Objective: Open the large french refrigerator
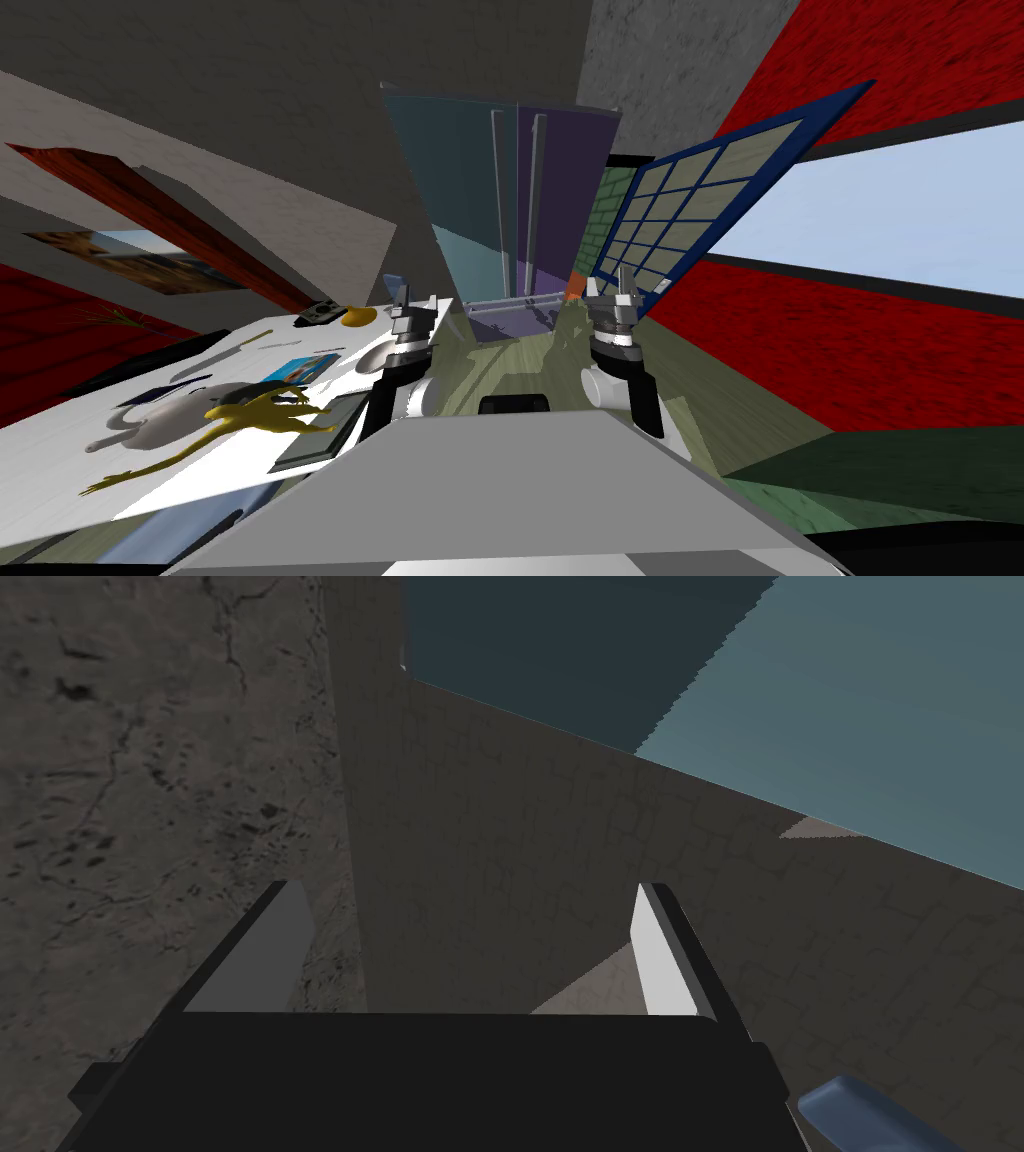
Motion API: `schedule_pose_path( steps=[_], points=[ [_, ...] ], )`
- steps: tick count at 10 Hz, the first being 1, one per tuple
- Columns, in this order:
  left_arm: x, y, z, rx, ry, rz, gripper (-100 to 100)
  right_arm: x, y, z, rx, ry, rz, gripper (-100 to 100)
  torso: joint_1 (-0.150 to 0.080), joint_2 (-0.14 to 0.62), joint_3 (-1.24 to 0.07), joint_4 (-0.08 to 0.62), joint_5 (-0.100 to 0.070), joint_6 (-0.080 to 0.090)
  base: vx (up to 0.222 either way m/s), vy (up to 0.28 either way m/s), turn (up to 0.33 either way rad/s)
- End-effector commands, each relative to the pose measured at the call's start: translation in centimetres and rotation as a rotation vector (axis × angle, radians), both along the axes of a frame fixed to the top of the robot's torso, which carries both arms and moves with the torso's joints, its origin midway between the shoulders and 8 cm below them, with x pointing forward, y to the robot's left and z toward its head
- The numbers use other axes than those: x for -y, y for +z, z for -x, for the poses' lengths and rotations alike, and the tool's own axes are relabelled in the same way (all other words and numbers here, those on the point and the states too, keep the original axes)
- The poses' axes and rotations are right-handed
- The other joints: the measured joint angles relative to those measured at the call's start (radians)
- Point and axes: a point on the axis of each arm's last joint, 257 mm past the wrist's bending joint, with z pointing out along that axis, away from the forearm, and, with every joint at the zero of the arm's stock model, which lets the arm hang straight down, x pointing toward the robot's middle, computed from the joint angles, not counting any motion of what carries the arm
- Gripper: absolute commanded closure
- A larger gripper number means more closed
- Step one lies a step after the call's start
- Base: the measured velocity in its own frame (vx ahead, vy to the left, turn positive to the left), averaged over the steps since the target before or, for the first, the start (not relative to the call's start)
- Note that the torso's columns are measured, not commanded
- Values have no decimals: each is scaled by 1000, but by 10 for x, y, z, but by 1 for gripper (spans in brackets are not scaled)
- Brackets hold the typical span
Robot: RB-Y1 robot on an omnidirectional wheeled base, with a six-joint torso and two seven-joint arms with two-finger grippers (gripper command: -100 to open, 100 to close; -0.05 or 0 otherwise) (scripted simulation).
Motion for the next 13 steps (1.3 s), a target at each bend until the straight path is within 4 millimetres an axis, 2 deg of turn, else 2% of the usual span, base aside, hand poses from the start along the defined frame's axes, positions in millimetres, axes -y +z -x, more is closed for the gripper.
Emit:
schedule_pose_path(
  steps=[1, 9, 10, 11, 13],
  points=[
    [0, 0, 0, 0, 0, 0, 0, 0, 0, 0, 0, 0, 0, 0, 0, 40, -82, 41, 0, 0, 0, 0, 0],
    [0, 0, 0, 0, 0, 0, 0, 0, 0, 0, 0, 0, 0, 0, 0, 618, -1234, 617, 0, 0, 0, 0, 0],
    [4, -10, -5, -17, -17, -35, -100, 0, 0, 0, 0, 0, 0, 0, 0, 691, -1382, 691, 0, 0, 36, -9, 8],
    [5, -16, -7, -27, -24, -49, -100, 0, 0, 0, 0, 0, 0, 0, 0, 724, -1452, 724, 0, 0, 62, -16, 12],
    [6, -32, -13, -47, -34, -73, -100, 0, 0, 0, 0, 0, 0, 0, 1, 734, -1477, 736, 0, 0, 85, 4, 12]
  ],
)
